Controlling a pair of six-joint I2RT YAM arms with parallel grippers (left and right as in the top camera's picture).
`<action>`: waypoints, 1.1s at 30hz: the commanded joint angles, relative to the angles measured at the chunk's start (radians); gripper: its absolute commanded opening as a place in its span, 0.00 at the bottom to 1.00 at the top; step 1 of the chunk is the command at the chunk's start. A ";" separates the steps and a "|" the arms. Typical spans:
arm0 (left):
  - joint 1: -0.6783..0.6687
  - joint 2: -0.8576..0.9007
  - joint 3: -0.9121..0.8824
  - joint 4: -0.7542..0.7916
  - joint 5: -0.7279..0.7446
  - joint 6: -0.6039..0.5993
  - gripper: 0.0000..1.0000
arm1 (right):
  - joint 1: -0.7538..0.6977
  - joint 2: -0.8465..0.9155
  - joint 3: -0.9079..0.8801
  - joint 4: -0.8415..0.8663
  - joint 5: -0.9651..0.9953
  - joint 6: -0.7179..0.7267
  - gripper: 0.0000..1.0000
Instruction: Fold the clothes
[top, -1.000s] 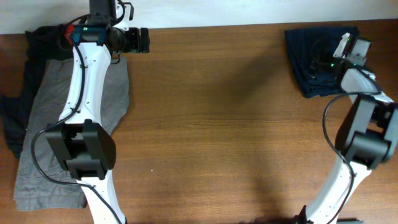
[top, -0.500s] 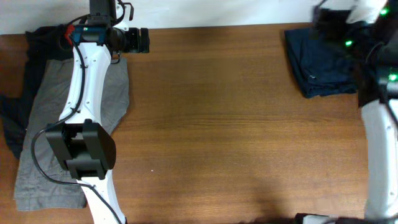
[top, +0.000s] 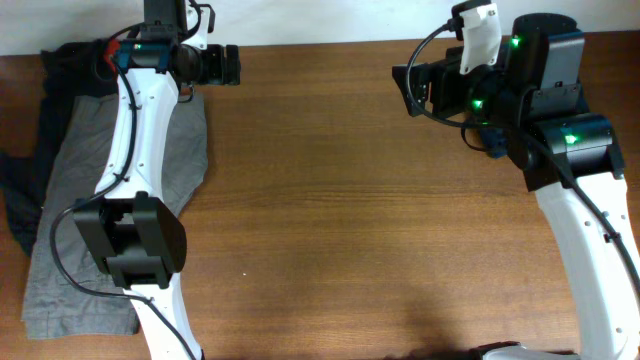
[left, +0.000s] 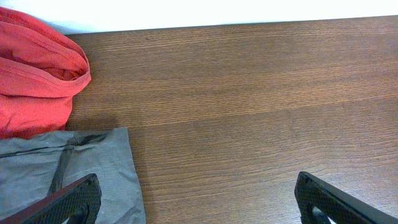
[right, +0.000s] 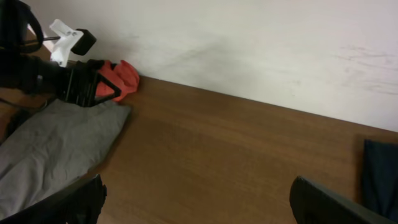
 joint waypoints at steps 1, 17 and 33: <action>0.000 0.003 0.017 0.002 -0.007 0.019 0.99 | 0.007 -0.015 0.002 0.023 -0.021 -0.018 0.99; 0.000 0.003 0.017 0.002 -0.007 0.019 0.99 | 0.024 -0.164 -0.016 0.003 0.291 -0.089 0.99; 0.000 0.003 0.017 0.002 -0.007 0.019 0.99 | -0.140 -0.879 -0.983 0.457 0.151 -0.066 0.99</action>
